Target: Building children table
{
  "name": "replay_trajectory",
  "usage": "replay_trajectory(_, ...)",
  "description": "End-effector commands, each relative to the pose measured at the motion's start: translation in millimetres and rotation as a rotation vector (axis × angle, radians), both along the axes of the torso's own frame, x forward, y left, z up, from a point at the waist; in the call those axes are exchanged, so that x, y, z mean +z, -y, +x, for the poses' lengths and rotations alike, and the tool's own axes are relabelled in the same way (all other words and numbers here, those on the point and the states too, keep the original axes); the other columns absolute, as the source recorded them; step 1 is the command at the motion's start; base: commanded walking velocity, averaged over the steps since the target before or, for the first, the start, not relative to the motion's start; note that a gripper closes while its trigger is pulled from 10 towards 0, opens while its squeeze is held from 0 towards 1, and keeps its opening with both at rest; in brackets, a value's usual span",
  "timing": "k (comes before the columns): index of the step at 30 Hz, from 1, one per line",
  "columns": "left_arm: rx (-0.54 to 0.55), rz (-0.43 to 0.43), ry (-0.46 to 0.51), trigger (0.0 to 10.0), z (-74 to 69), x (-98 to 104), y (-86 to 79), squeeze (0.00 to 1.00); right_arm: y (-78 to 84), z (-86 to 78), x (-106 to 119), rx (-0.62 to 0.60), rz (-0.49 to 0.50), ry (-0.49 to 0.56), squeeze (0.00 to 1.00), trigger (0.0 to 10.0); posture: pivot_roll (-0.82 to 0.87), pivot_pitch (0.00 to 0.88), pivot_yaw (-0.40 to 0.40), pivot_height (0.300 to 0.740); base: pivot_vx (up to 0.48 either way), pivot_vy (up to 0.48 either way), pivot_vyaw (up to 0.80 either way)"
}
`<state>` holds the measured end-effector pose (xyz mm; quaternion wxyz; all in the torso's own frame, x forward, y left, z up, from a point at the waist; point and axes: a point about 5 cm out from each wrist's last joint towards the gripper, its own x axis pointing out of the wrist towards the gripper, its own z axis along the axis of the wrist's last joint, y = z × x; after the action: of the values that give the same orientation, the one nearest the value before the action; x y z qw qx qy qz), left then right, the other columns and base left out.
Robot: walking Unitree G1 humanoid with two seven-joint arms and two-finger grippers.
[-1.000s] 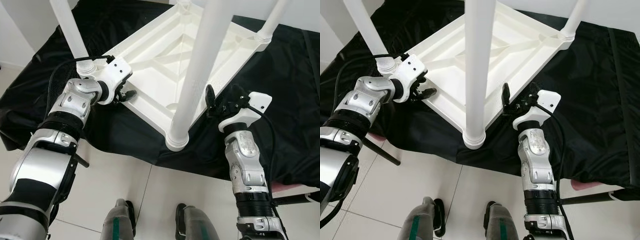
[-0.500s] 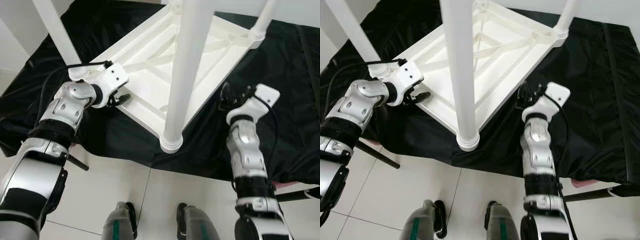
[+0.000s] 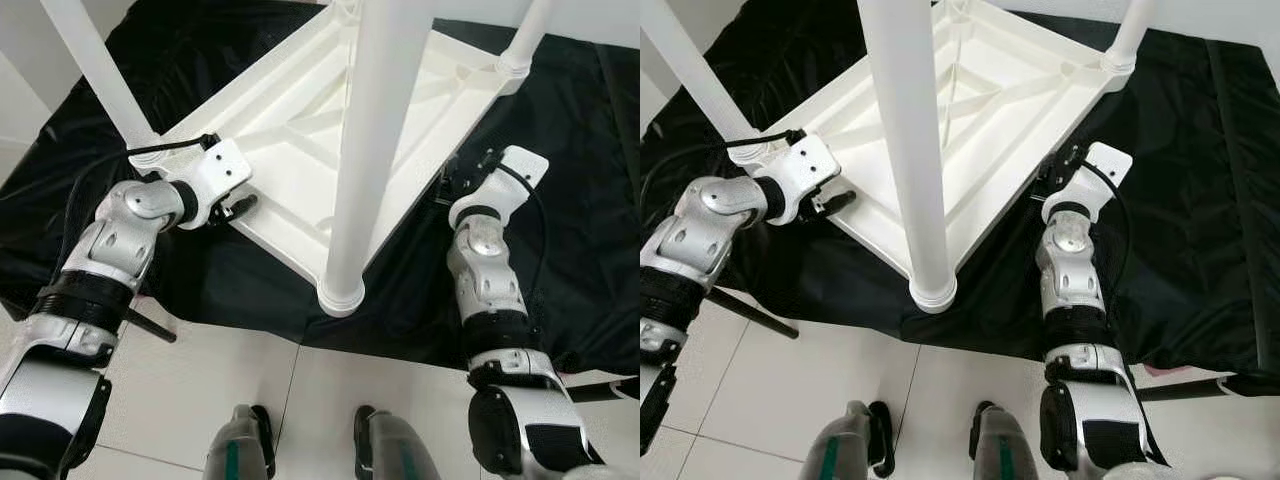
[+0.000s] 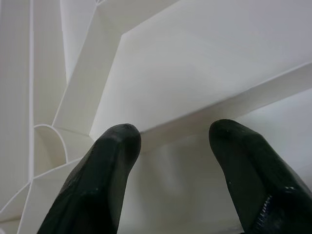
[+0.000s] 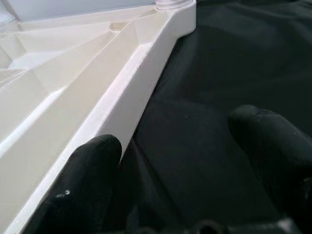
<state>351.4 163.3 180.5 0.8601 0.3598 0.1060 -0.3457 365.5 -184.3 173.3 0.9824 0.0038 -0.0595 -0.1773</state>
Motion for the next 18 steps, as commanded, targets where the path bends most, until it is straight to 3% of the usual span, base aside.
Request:
replay_trajectory(1,-0.083,0.091,-0.403,10.0,-32.0,-66.9,-10.0,0.0,-3.3,3.1,-6.0,0.003,0.027,-0.025,0.0,10.0,0.07,0.209,0.042,0.74,0.0,0.0,0.0)
replay_trajectory(12,-0.128,0.071,-0.434,10.0,-59.0,-60.8,-6.5,0.0,-16.0,20.1,-8.4,0.121,0.056,-0.064,0.0,10.0,0.09,0.211,0.041,0.74,0.0,0.0,0.0)
replay_trajectory(18,-0.122,0.033,-0.412,10.0,-63.2,-53.1,-0.1,0.0,-21.5,27.3,-2.1,0.174,0.05,-0.058,0.0,10.0,0.1,0.211,0.04,0.74,0.0,0.0,0.0)
